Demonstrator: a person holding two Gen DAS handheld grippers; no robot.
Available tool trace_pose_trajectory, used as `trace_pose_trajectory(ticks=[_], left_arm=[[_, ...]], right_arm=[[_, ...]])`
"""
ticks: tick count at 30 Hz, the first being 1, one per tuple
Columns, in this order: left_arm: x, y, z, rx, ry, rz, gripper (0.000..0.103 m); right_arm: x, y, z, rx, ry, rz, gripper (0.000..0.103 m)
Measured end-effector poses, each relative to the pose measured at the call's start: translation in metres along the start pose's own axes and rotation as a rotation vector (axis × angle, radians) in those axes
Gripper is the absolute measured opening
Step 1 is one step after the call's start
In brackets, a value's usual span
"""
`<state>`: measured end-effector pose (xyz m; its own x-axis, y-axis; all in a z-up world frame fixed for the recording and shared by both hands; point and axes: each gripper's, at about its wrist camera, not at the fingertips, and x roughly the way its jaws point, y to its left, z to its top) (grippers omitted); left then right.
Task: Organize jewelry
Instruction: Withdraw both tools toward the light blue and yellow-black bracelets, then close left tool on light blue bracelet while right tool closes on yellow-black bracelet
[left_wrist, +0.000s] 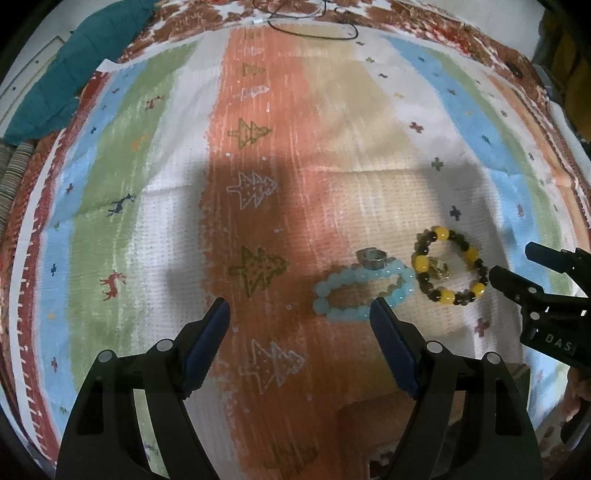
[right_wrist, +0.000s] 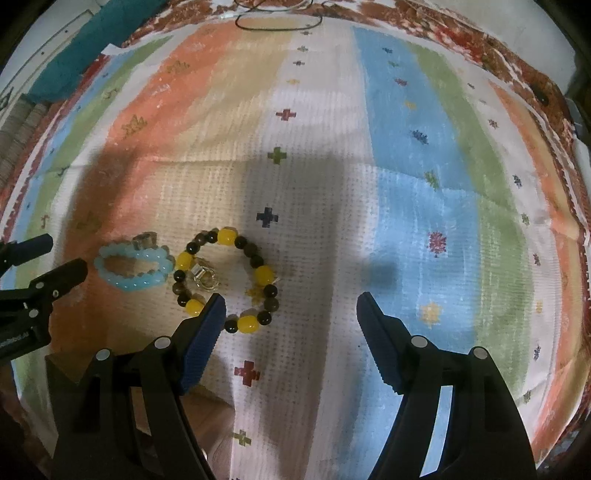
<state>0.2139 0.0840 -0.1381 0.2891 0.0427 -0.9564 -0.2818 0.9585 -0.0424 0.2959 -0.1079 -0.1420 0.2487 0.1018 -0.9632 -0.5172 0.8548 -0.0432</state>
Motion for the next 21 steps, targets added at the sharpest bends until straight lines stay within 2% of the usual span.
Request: trace_pose_trajectory(ticks=[4, 6, 19, 21], left_arm=[[0.009, -0.001, 0.005, 0.007, 0.016, -0.006, 0.077], [0.012, -0.002, 0.006, 0.013, 0.019, -0.008, 0.077], [0.04, -0.004, 0.009, 0.052, 0.068, 0.021, 0.075], [0.044, -0.003, 0.009, 0.052, 0.069, 0.035, 0.071]], right_arm=[[0.01, 0.002, 0.002, -0.01, 0.016, 0.003, 0.073], [0.015, 0.002, 0.003, -0.014, 0.029, 0.005, 0.067], [0.035, 0.009, 0.01, -0.065, 0.048, -0.07, 0.051], [0.036, 0.011, 0.012, -0.08, 0.039, -0.087, 0.046]])
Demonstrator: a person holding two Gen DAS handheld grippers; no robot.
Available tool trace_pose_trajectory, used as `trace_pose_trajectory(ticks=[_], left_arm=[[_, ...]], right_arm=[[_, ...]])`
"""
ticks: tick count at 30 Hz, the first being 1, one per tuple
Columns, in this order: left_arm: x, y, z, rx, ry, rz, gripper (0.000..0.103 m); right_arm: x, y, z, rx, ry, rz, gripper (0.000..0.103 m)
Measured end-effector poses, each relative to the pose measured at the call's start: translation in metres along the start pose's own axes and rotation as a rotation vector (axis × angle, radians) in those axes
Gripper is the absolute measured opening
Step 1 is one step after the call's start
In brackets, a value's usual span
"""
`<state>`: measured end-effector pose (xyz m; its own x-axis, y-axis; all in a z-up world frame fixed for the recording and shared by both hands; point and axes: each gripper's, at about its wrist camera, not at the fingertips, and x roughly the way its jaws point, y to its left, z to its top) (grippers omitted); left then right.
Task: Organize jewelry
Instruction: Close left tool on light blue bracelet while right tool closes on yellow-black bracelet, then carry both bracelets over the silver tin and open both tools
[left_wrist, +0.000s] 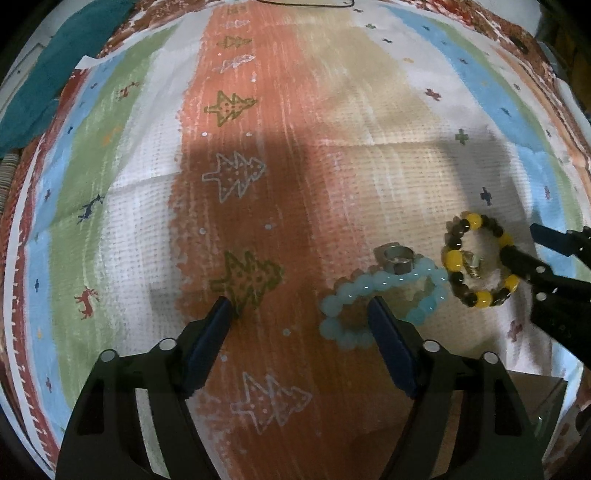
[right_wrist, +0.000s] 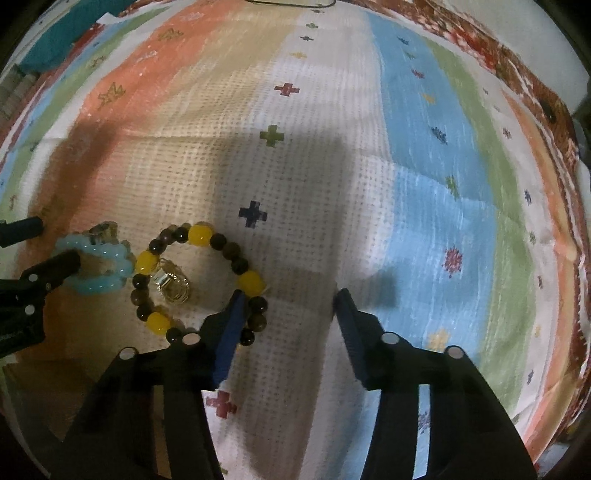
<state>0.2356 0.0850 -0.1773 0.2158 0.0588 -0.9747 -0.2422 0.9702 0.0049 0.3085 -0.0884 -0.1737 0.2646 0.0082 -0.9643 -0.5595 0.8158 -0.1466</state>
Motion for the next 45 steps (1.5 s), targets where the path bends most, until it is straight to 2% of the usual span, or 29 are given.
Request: trace_pose_trajectory(ticks=[2, 4, 6, 8, 10, 12, 13, 18, 33, 45], left_arm=[[0.003, 0.0, 0.0, 0.003, -0.003, 0.005, 0.067], [0.004, 0.002, 0.002, 0.003, -0.004, 0.005, 0.057], [0.003, 0.004, 0.003, -0.001, -0.008, 0.002, 0.049], [0.002, 0.006, 0.003, -0.004, -0.01, -0.002, 0.041], [0.002, 0.008, 0.003, -0.004, -0.014, 0.004, 0.025], [0.0, 0.006, 0.003, 0.009, -0.015, 0.015, 0.015], [-0.001, 0.007, 0.004, 0.008, -0.017, 0.019, 0.014], [-0.011, 0.008, 0.0, 0.002, -0.026, 0.009, 0.011], [-0.078, -0.01, -0.005, -0.037, -0.164, -0.058, 0.011], [-0.096, -0.02, -0.012, -0.026, -0.203, -0.088, 0.011]], right_arm=[[0.001, 0.004, 0.002, -0.005, -0.006, -0.01, 0.04], [0.0, 0.004, 0.006, -0.007, -0.02, -0.029, 0.031], [0.0, 0.0, 0.009, -0.004, -0.031, -0.047, 0.017], [-0.001, -0.003, 0.01, -0.003, -0.041, -0.054, 0.014], [-0.002, -0.004, 0.011, 0.003, -0.048, -0.047, 0.012], [-0.006, -0.006, 0.012, 0.007, -0.064, -0.041, 0.011], [-0.009, -0.009, 0.01, 0.009, -0.07, -0.034, 0.011], [-0.024, -0.009, 0.015, 0.013, -0.113, -0.006, 0.011], [-0.07, -0.012, 0.007, 0.038, -0.211, 0.1, 0.011], [-0.092, -0.008, 0.001, 0.038, -0.258, 0.121, 0.011]])
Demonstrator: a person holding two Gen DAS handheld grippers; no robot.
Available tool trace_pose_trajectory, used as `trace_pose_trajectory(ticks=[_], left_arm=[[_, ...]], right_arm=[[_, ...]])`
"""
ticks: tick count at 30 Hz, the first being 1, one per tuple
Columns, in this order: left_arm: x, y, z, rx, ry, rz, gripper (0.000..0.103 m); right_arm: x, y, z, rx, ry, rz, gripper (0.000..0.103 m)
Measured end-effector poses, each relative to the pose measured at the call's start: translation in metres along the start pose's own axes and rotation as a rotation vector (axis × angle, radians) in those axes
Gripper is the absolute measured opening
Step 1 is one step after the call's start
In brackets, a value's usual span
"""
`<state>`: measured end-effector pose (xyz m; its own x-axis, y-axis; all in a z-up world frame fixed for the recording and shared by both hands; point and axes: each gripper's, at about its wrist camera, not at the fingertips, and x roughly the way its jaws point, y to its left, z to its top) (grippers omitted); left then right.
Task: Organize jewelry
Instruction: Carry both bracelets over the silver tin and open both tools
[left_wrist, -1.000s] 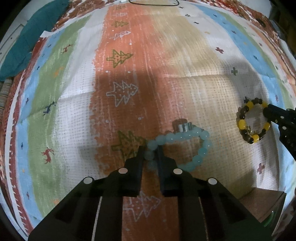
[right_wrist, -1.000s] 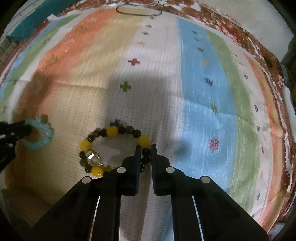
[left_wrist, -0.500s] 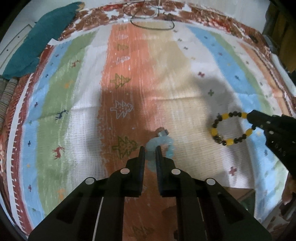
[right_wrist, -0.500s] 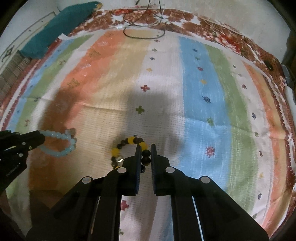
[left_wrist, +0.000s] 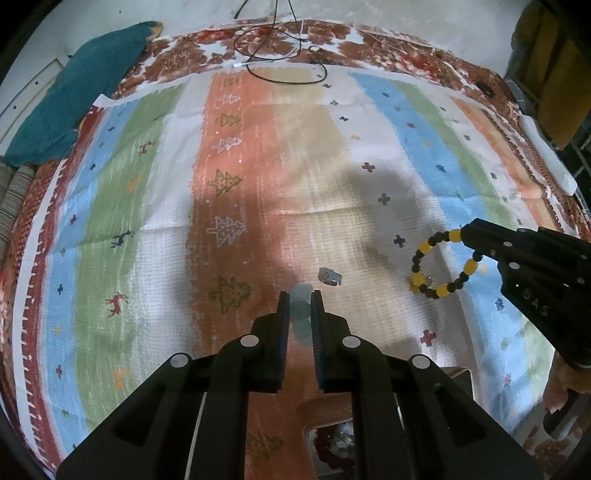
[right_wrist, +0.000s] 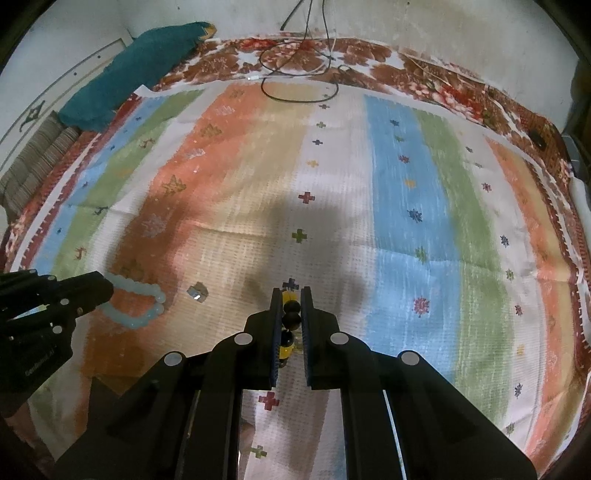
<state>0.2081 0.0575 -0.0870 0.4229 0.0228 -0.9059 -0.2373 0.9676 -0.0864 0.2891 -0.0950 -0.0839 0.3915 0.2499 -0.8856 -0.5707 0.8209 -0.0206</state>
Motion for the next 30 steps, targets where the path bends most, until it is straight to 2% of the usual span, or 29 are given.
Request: trace_pose_trajectory(ticks=[19, 30], left_arm=[[-0.027, -0.01, -0.007, 0.025, -0.049, -0.015, 0.011], [-0.048, -0.018, -0.015, 0.033, -0.09, -0.048, 0.011]], right_arm=[[-0.026, 0.013, -0.015, -0.005, -0.031, 0.016, 0.011], [-0.043, 0.016, -0.025, -0.001, -0.052, 0.024, 0.011]])
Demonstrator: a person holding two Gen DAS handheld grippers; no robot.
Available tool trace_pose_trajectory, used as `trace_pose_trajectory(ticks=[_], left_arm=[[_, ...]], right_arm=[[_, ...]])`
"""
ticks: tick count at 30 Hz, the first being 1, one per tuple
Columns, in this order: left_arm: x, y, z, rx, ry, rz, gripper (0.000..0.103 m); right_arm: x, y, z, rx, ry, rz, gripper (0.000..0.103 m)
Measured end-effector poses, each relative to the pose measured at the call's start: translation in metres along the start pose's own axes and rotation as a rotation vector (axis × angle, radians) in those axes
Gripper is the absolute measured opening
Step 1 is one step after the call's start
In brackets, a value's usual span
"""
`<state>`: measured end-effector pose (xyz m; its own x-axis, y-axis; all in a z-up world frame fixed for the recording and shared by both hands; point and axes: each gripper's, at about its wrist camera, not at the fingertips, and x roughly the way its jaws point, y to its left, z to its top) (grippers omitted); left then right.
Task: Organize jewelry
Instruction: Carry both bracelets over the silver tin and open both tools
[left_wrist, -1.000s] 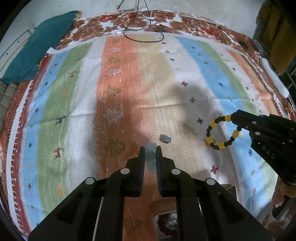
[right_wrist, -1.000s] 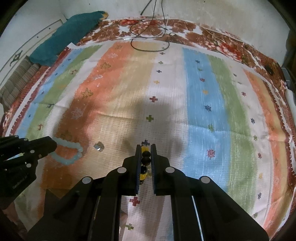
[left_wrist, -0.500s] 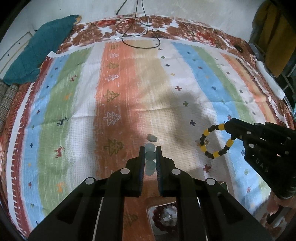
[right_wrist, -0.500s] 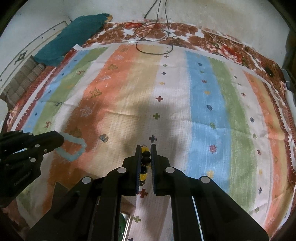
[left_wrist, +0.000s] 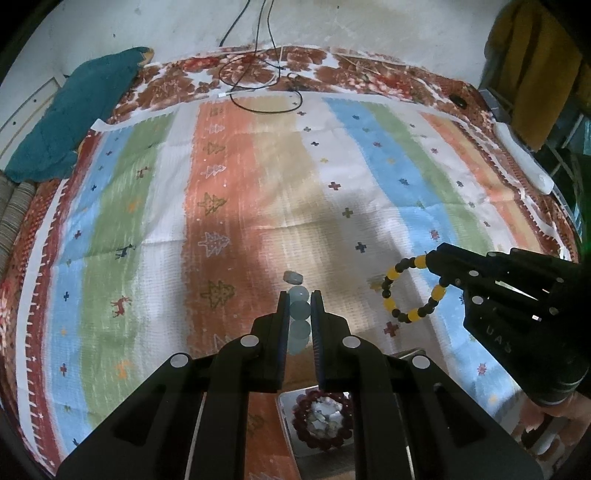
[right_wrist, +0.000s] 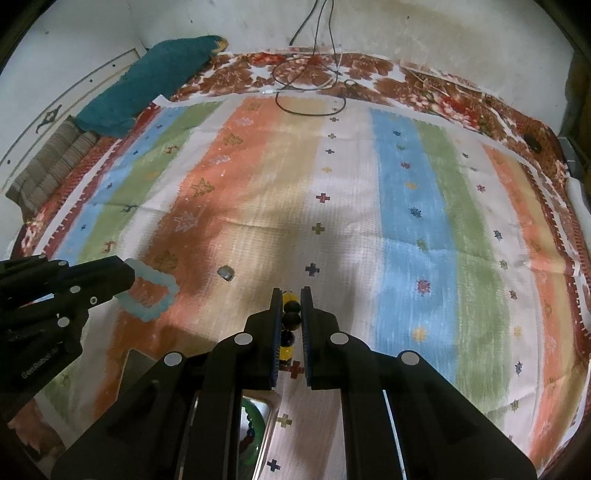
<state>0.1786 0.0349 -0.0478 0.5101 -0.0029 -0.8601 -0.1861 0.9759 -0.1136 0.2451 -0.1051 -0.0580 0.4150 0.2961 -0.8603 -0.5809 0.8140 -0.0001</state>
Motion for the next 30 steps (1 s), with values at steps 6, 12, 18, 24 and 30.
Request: trace_pose_trajectory(ticks=[6, 12, 18, 24, 30], left_arm=[[-0.008, -0.002, -0.003, -0.002, -0.016, -0.011, 0.011], [-0.015, -0.008, -0.009, 0.005, -0.028, -0.023, 0.011], [-0.025, -0.013, -0.016, 0.01, -0.047, -0.033, 0.011], [-0.034, -0.019, -0.024, 0.018, -0.067, -0.041, 0.011], [-0.043, -0.019, -0.031, 0.006, -0.082, -0.059, 0.011]], right_arm=[[-0.013, 0.001, -0.004, 0.003, -0.026, 0.012, 0.011], [-0.018, 0.004, -0.009, 0.0, -0.026, 0.014, 0.011], [-0.029, 0.005, -0.013, 0.012, -0.053, 0.028, 0.011], [-0.045, 0.01, -0.019, 0.009, -0.094, 0.045, 0.011], [-0.056, 0.015, -0.027, -0.006, -0.118, 0.041, 0.011]])
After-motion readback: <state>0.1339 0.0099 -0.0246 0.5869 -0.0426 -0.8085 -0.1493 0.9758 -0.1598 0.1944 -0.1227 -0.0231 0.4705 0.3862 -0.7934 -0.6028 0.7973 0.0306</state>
